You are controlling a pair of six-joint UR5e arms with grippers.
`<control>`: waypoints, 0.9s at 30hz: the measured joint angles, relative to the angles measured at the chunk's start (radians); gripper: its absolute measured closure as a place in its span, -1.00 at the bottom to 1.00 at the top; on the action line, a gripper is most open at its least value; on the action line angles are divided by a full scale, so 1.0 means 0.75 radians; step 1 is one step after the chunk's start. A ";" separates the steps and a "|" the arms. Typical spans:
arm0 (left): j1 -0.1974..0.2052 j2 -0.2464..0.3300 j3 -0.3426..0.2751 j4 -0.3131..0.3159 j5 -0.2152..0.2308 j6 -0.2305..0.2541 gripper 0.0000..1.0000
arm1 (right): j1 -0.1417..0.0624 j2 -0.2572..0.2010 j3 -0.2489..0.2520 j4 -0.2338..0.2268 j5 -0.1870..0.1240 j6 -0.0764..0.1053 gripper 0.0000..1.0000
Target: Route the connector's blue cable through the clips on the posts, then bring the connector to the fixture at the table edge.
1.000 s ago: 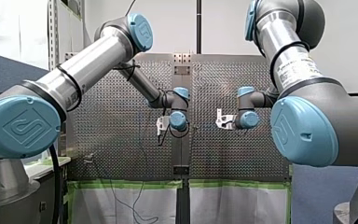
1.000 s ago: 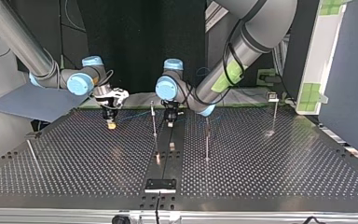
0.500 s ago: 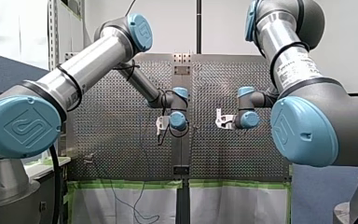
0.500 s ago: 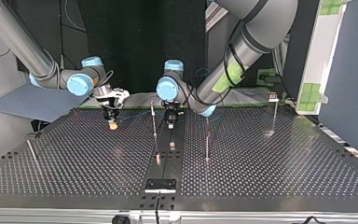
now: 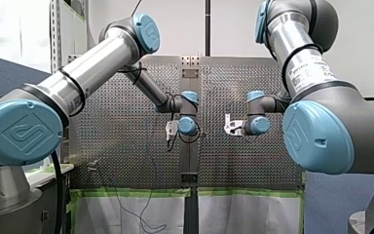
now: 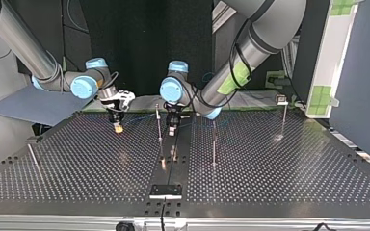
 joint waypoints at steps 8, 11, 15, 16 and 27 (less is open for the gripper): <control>-0.003 0.000 -0.001 -0.076 -0.048 0.058 -1.00 | 0.000 0.001 0.001 0.012 0.000 -0.003 1.00; -0.009 0.001 -0.004 -0.115 -0.086 0.087 -1.00 | 0.001 0.001 0.001 0.018 0.000 -0.004 1.00; -0.022 0.002 -0.008 -0.165 -0.136 0.101 -1.00 | 0.001 0.002 0.001 0.024 0.000 -0.004 1.00; -0.026 0.002 -0.008 -0.176 -0.147 0.102 -1.00 | 0.001 0.001 0.000 0.025 0.000 -0.004 1.00; -0.084 0.051 -0.070 -0.201 -0.182 0.104 -1.00 | 0.001 0.001 0.000 0.035 0.000 -0.005 1.00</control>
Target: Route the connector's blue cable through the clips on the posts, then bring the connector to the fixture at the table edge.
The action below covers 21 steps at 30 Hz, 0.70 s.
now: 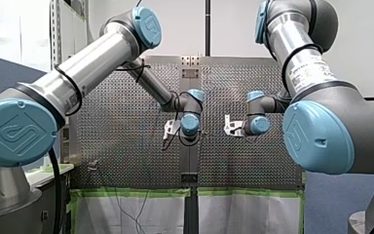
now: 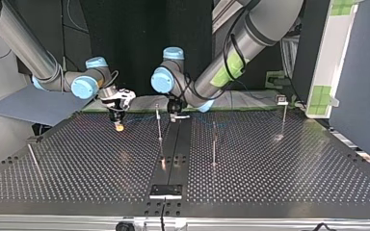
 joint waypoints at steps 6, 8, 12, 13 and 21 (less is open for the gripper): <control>-0.024 0.070 -0.075 0.068 0.011 -0.004 -1.00 | 0.001 0.000 0.000 0.001 0.000 0.000 1.00; -0.034 0.083 -0.102 0.078 0.021 -0.004 -1.00 | 0.002 0.000 0.000 0.002 0.000 0.000 1.00; -0.058 0.091 -0.138 0.085 0.035 -0.006 -1.00 | 0.002 0.001 0.000 0.006 0.000 0.000 1.00; -0.062 0.091 -0.140 0.085 0.037 -0.006 -1.00 | 0.002 0.001 0.000 0.007 0.000 0.000 1.00; -0.129 0.092 -0.146 0.077 0.049 -0.014 -1.00 | 0.002 0.001 0.000 0.007 0.000 0.000 1.00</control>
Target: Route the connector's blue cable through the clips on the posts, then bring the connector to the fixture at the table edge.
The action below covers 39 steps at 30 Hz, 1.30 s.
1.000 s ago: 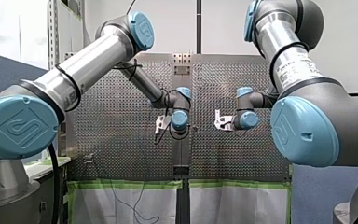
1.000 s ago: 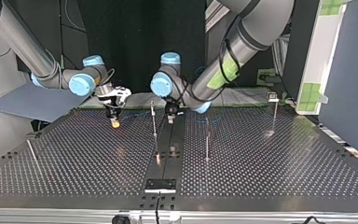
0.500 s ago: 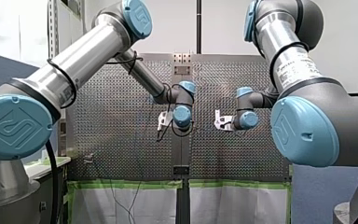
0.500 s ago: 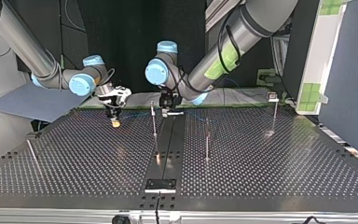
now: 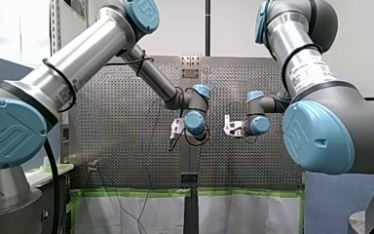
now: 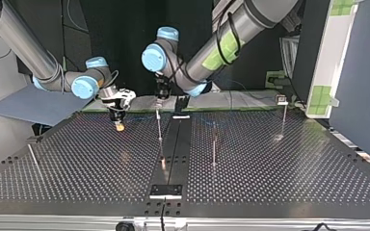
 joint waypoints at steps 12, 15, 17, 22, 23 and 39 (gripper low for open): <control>-0.026 0.000 0.000 0.011 -0.004 -0.024 -1.00 | 0.000 0.000 0.000 0.001 0.000 0.002 1.00; -0.027 0.000 0.000 0.010 -0.006 -0.026 -1.00 | 0.000 0.000 0.000 0.001 0.000 0.002 1.00; -0.028 0.000 0.000 0.010 -0.007 -0.026 -1.00 | 0.000 0.000 0.000 0.002 0.000 0.003 1.00; -0.030 0.000 0.000 0.009 -0.008 -0.027 -1.00 | 0.000 0.000 0.000 0.004 0.000 0.003 1.00; -0.030 0.000 0.000 0.009 -0.008 -0.027 -1.00 | 0.000 0.000 0.000 0.004 0.000 0.003 1.00; -0.119 0.117 -0.111 0.106 -0.103 -0.027 -1.00 | 0.000 0.000 0.000 0.017 0.000 0.000 1.00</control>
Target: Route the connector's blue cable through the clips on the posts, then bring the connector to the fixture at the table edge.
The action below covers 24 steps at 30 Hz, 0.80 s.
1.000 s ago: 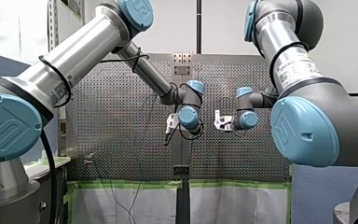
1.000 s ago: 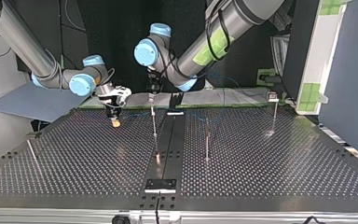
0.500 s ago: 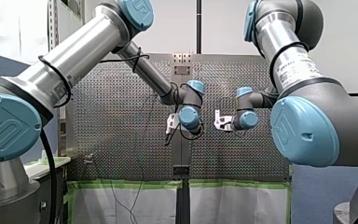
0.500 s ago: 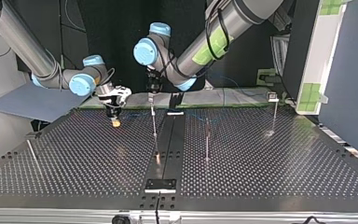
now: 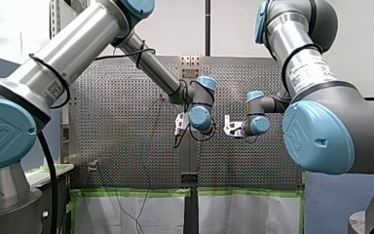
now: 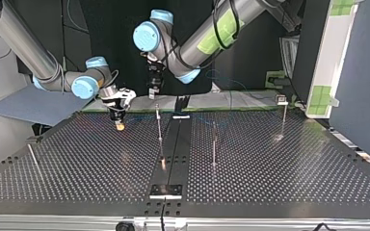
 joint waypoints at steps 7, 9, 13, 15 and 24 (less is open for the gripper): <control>-0.077 0.078 -0.078 0.077 -0.075 -0.042 -1.00 | 0.001 0.000 0.000 0.004 0.000 0.000 1.00; -0.093 0.101 -0.101 0.101 -0.098 -0.064 -1.00 | 0.001 0.000 0.000 0.005 0.001 0.000 1.00; -0.098 0.144 -0.145 0.139 -0.134 -0.106 -1.00 | 0.001 0.000 0.000 0.007 0.002 0.000 1.00; -0.096 0.174 -0.174 0.149 -0.136 -0.134 -1.00 | 0.001 0.000 0.000 0.010 0.003 0.000 1.00; -0.086 0.267 -0.268 0.212 -0.066 -0.224 -1.00 | 0.001 0.000 0.000 0.009 0.006 0.006 1.00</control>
